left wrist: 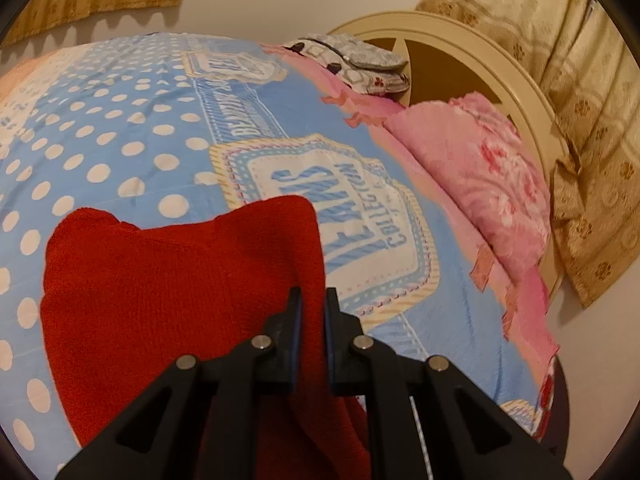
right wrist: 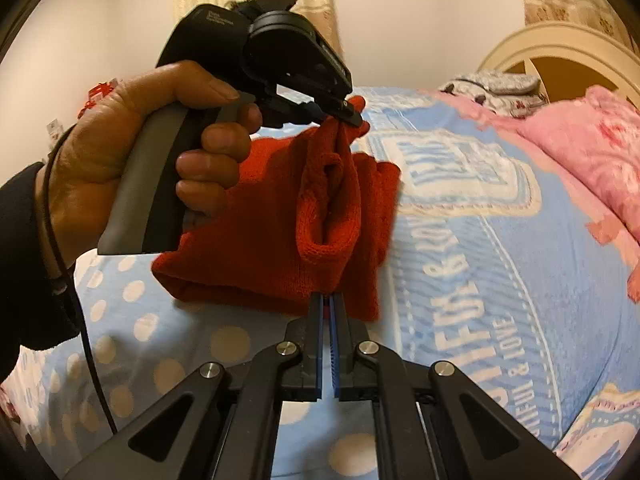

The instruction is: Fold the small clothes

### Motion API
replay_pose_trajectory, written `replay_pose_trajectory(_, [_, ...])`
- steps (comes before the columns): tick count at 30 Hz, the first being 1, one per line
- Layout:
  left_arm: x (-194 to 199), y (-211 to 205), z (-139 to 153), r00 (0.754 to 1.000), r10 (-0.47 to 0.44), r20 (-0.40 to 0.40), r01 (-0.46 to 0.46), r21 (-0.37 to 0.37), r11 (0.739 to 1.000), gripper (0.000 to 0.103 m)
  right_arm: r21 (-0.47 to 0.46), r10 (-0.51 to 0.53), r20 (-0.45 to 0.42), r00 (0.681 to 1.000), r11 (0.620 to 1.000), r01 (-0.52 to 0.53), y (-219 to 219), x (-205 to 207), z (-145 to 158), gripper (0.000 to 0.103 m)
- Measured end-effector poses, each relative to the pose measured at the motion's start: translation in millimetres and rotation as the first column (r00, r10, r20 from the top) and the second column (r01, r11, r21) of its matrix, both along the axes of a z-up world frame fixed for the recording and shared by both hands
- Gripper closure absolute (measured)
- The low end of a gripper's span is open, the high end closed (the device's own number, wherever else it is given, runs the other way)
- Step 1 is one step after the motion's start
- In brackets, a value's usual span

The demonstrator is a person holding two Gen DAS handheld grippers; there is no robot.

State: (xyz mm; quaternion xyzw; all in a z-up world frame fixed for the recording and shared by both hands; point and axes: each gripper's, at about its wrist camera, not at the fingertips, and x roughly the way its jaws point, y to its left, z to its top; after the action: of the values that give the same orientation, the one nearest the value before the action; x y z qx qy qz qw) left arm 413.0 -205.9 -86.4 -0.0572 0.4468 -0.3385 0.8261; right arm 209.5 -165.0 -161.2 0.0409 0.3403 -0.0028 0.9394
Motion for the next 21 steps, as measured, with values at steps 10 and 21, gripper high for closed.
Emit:
replay_pose_trajectory(10, [-16.9, -17.9, -11.5, 0.995, -0.064, 0.074, 0.057, 0.096, 0.994, 0.089, 0.038, -0.032, -0.059, 0.998, 0.999, 0.034, -11.2, 0.2, -18.0, 0.103])
replay_pose_trajectory(21, [-63.3, 66.6, 12.4, 0.918, 0.073, 0.390, -0.160, 0.194, 0.968, 0.022, 0.166, -0.109, 0.005, 0.994, 0.980, 0.106, -52.0, -5.2, -3.6, 0.062])
